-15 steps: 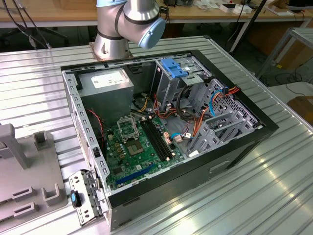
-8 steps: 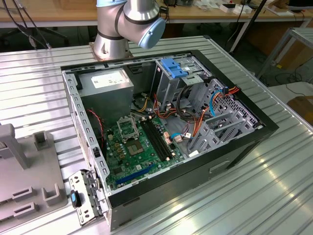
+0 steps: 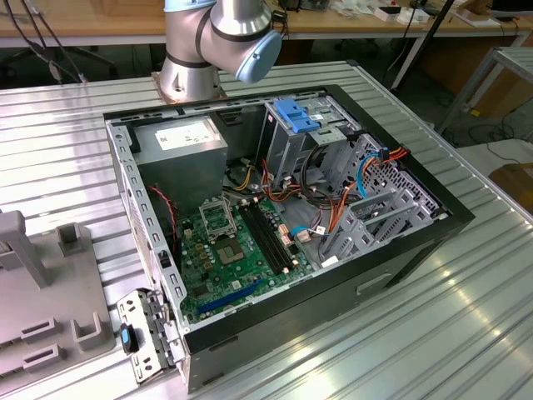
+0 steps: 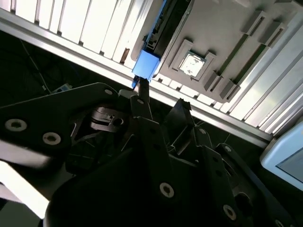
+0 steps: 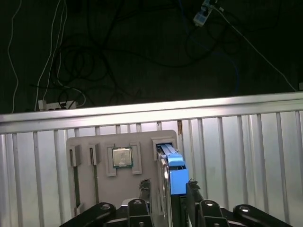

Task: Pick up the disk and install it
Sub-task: 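Pick up the disk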

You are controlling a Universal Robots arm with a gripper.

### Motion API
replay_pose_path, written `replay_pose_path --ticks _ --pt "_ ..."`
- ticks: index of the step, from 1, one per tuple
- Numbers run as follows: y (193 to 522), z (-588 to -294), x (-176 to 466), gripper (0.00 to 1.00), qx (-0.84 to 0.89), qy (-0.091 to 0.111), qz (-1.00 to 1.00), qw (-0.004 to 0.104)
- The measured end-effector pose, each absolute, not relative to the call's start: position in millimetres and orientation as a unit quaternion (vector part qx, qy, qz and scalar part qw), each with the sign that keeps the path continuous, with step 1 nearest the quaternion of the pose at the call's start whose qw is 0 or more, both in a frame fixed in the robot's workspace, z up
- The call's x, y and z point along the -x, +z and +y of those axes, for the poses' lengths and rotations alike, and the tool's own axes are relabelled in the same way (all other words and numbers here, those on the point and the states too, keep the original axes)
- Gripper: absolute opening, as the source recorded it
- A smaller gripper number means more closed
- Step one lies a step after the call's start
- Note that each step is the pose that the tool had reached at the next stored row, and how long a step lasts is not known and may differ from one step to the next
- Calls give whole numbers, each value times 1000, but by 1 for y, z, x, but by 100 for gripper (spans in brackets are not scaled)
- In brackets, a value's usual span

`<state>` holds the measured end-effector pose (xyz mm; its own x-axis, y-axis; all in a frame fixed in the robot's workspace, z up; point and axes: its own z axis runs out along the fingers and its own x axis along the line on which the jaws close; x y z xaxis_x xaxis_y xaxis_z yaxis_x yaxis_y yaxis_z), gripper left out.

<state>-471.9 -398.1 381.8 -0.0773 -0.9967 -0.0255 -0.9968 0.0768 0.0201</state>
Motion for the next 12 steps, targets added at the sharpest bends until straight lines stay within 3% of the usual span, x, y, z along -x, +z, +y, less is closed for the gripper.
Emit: replay_pose_path --ticks 6,12 --pt "370 -398 472 42 683 15 731 4" --pt "362 -398 472 56 683 9 730 10"
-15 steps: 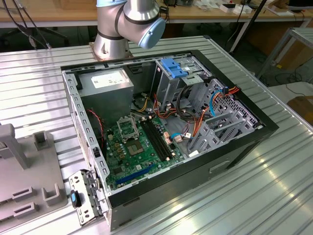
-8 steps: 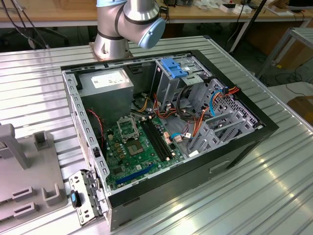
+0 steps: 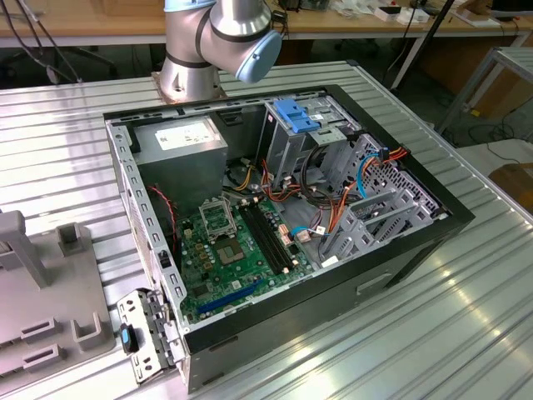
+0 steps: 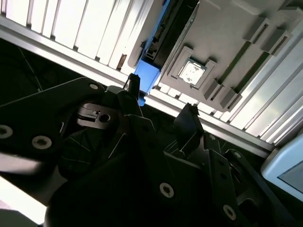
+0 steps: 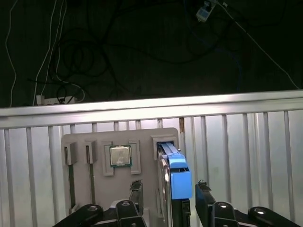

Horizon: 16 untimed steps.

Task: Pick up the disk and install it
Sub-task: 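Pick up the disk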

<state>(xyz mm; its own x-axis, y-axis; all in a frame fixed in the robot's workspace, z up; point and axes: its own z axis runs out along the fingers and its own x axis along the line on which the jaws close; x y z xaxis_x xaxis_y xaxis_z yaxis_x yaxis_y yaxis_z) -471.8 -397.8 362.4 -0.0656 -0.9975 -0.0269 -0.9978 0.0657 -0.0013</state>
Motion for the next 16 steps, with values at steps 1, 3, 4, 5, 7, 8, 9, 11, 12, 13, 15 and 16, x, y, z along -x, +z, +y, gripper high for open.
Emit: replay_pose_path --ticks 1,3,4,5,7,8,9,11,12,13,15,16 --pt "361 -398 472 56 683 6 730 13" --pt "358 -397 472 56 683 6 730 13" --pt "356 -396 472 56 683 5 730 14" --pt "355 -395 472 56 684 5 730 14" --pt "352 -391 472 56 683 5 730 14" --pt "350 -388 472 56 684 5 730 14" --pt "349 -386 472 56 684 5 730 14" --pt "346 -384 472 56 684 5 730 13" --pt "344 -383 472 56 684 5 730 13" --pt "343 -383 472 56 684 4 730 13" --pt "341 -383 473 56 684 2 730 14" --pt "340 -383 473 56 684 2 730 14"
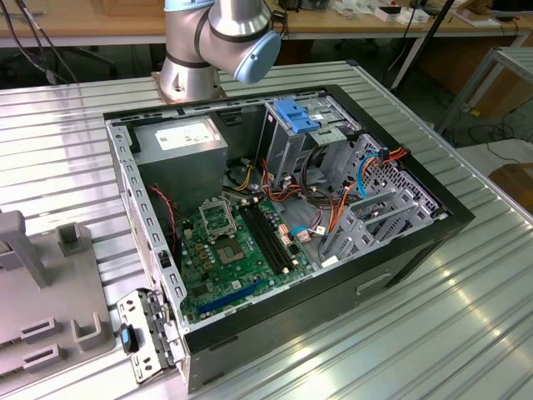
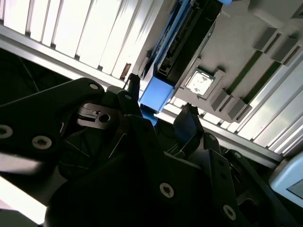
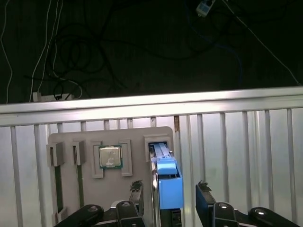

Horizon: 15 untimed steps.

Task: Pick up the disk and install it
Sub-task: 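Pick up the disk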

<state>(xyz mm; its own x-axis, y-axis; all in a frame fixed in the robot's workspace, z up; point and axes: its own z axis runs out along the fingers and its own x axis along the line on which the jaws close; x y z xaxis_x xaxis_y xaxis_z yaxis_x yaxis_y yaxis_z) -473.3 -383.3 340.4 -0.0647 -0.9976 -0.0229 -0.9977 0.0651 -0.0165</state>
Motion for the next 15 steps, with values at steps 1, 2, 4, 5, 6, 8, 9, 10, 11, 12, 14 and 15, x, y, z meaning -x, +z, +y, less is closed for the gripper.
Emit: replay_pose_path --ticks 1,2,4,5,6,8,9,10,11,12,14,15 --pt "339 -383 473 56 684 1 730 14" --pt "338 -383 474 56 684 1 730 14" --pt "334 -383 474 64 684 1 730 14" --pt "331 -383 474 64 684 1 730 14" --pt "329 -383 474 64 684 1 730 14" --pt "326 -383 474 64 684 1 730 14" --pt "324 -383 474 64 684 1 730 14" --pt "321 -383 474 64 684 1 730 14" --pt "319 -384 474 64 684 1 730 14" --pt "318 -384 474 64 684 1 730 14" --pt "314 -384 474 64 684 1 730 14" --pt "313 -384 474 64 684 1 730 14"
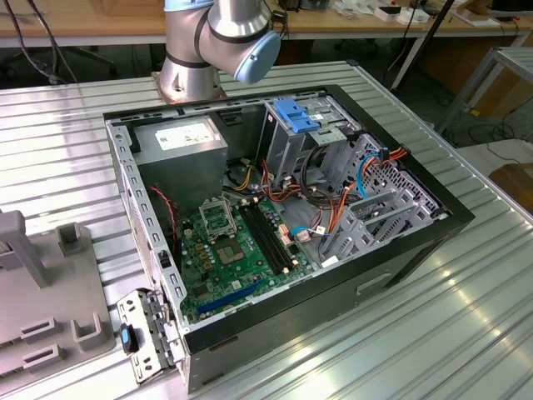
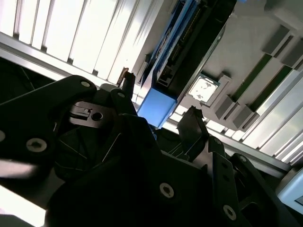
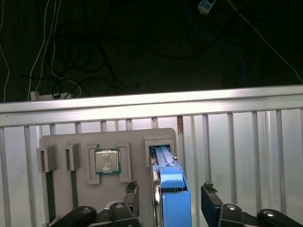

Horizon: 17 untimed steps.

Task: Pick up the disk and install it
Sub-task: 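Pick up the disk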

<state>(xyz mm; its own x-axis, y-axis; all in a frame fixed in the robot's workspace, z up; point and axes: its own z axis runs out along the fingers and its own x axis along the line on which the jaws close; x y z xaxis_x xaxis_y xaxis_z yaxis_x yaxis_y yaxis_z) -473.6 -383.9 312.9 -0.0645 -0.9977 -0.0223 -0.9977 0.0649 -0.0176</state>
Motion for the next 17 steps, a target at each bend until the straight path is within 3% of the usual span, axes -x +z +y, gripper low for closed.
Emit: replay_pose_path --ticks 3,4,10,13,14,17 --pt "303 -382 471 62 682 1 731 14" --pt "301 -382 471 55 689 1 725 14" --pt "300 -381 470 55 690 1 724 14" --pt "300 -381 470 47 690 1 724 14" --pt "300 -381 470 40 690 1 724 14" --pt "300 -381 470 40 690 1 724 14"
